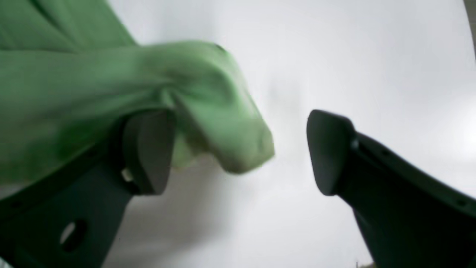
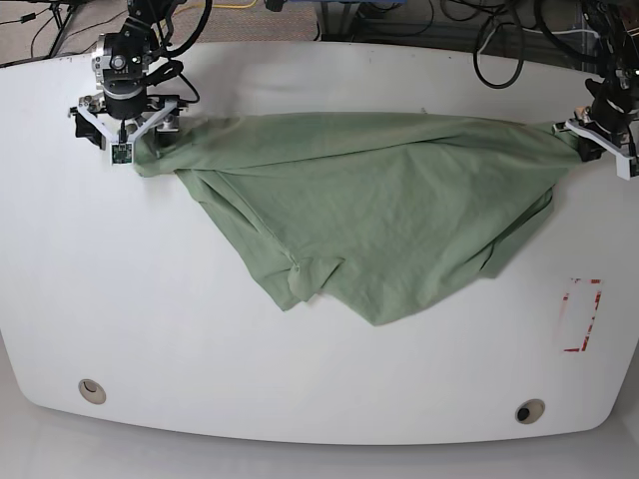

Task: Layout the t-shirt on the table in an organized manner, then fold the t-shirt properly
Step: 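Release the shirt edge from the right gripper, then move the right gripper to the shirt's middle and pinch the fabric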

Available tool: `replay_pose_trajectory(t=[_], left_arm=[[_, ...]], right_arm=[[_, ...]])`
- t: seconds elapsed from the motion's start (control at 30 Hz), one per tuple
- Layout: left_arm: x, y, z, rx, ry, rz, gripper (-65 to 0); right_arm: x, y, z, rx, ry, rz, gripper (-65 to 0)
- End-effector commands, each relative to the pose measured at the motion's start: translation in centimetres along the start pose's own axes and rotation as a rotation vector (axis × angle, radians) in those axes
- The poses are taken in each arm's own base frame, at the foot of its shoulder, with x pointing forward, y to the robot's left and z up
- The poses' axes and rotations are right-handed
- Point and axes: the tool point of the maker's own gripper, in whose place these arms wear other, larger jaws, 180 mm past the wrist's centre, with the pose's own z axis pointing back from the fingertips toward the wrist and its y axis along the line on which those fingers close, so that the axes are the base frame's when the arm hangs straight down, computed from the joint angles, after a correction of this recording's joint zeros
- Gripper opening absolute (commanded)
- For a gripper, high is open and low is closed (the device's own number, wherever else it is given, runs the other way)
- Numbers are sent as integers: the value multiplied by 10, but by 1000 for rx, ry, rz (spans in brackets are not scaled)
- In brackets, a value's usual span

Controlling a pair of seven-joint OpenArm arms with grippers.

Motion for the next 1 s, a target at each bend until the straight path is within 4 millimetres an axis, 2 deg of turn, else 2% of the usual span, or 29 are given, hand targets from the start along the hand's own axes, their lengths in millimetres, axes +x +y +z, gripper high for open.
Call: replay_pose_trajectory(t=[0.0,0.17,0.37,0.47,0.7,0.97], left_arm=[[14,3,4,7,-43,-21,-650],[14,3,5,6,-43,-21,-650],[14,2,5,3,-39,-21,-650],[11,2,4,2,-18,-22,-650],[12,1,3,-1,-6,-20,-650],[15,0,2,-3,-13,-19,-650]], right_arm=[[0,5,9,24,-18,24,-116],[1,22,17,103,-27,78,-117],[7,38,18,164,-46,103,-117],[24,48,17,203,-97,96,-117],[61,45,18,212,-202,86,-117],[104,61,15,253,-304,140,-117]])
